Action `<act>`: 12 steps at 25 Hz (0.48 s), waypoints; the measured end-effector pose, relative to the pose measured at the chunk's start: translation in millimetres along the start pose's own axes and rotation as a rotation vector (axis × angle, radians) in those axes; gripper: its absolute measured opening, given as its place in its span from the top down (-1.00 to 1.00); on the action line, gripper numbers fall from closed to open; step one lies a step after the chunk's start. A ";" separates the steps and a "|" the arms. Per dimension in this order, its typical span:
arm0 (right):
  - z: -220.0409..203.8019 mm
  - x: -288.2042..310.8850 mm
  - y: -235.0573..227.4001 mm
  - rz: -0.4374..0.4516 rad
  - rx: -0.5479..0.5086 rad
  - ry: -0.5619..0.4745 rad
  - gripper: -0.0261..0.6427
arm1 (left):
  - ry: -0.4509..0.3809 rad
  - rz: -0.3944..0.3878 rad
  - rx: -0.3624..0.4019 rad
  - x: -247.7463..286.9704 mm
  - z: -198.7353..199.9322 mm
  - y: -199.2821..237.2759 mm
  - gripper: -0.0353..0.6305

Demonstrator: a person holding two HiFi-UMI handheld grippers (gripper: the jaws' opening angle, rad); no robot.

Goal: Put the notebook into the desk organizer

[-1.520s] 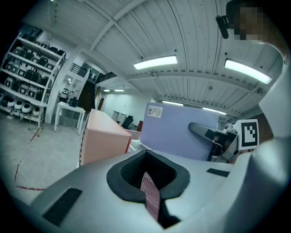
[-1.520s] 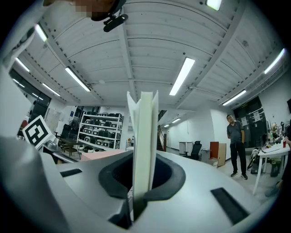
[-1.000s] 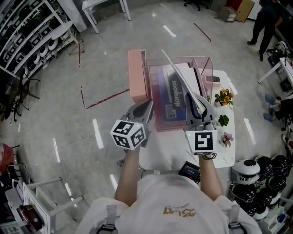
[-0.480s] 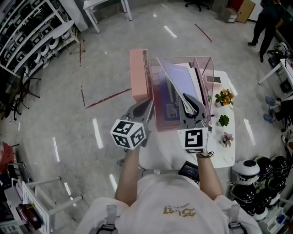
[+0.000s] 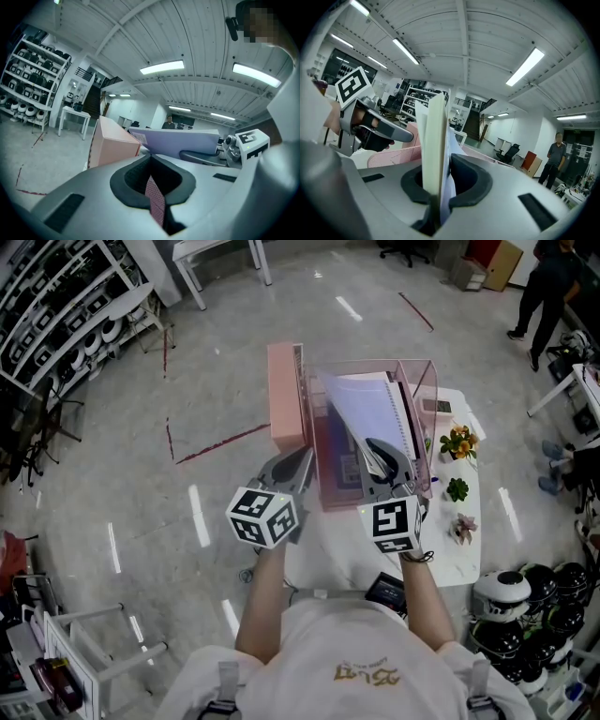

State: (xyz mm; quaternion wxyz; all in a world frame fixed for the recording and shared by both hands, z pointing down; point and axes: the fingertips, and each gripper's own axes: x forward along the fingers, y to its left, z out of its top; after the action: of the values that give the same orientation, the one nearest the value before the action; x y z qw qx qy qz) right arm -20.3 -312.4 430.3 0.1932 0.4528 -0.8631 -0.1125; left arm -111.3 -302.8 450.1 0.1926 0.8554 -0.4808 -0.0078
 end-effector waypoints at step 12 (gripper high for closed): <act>-35.1 11.0 24.0 0.121 -0.037 0.192 0.63 | 0.000 -0.007 -0.008 -2.9 -1.6 -1.8 0.86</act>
State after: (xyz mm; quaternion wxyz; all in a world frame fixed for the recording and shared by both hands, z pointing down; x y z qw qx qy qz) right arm -28.4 -308.6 473.3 0.2898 0.4048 -0.8642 -0.0728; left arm -111.0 -299.0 450.4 0.1958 0.8564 -0.4777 -0.0103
